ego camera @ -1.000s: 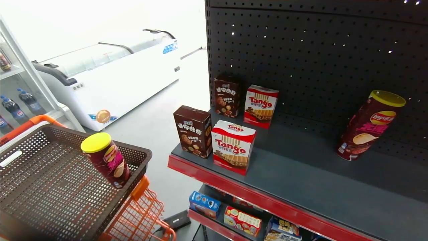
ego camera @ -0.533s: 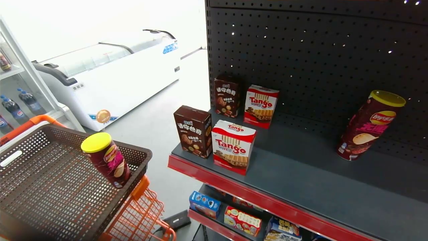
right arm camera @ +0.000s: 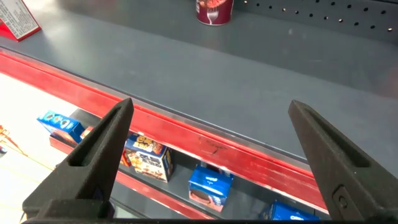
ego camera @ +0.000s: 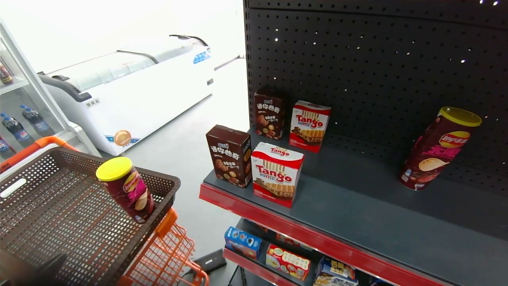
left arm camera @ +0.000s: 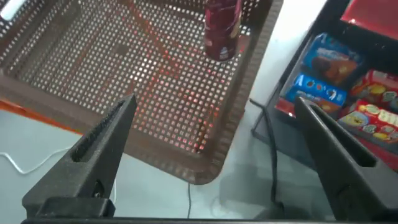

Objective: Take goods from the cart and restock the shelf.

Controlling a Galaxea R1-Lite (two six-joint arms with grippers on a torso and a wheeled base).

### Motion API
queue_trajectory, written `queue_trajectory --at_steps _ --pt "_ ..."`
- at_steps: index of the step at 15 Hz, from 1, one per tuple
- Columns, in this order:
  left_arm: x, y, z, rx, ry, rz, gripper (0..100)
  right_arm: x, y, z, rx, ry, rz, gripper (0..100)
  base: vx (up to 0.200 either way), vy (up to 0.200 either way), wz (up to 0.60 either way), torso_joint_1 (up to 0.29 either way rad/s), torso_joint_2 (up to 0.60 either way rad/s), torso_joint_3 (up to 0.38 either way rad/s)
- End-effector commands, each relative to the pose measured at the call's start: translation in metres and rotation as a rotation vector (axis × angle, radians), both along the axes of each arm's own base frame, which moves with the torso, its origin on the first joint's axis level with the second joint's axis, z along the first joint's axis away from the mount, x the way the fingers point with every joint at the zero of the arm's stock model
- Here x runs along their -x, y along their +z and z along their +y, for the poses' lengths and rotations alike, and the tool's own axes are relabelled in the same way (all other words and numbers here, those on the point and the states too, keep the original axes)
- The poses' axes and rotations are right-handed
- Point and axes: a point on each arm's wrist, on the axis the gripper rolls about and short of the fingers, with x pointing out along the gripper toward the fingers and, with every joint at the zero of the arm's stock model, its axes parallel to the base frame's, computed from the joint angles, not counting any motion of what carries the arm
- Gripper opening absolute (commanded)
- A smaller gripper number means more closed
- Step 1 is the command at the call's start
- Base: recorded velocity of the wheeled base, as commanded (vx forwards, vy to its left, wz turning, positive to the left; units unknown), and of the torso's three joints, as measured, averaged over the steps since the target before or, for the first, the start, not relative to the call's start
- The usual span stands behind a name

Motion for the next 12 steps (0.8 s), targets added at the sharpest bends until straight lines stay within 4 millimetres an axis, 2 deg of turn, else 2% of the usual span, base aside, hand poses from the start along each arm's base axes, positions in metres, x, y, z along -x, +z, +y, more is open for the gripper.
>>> queue_trajectory --at_steps 1,6,12 --pt "-0.049 -0.018 0.018 0.035 0.042 0.175 100 0.000 0.000 0.000 0.000 0.001 0.000 100 0.000 0.000 0.00 0.000 0.00 0.000" --pt "-0.098 -0.043 0.031 0.016 0.035 0.064 100 0.000 0.000 0.000 0.000 0.001 0.000 100 0.000 0.000 0.00 0.000 0.00 0.000" --pt "-0.145 -0.071 0.029 0.012 -0.027 0.012 100 0.000 0.000 0.000 0.000 0.000 0.000 100 0.000 0.000 0.00 0.000 0.00 0.000"
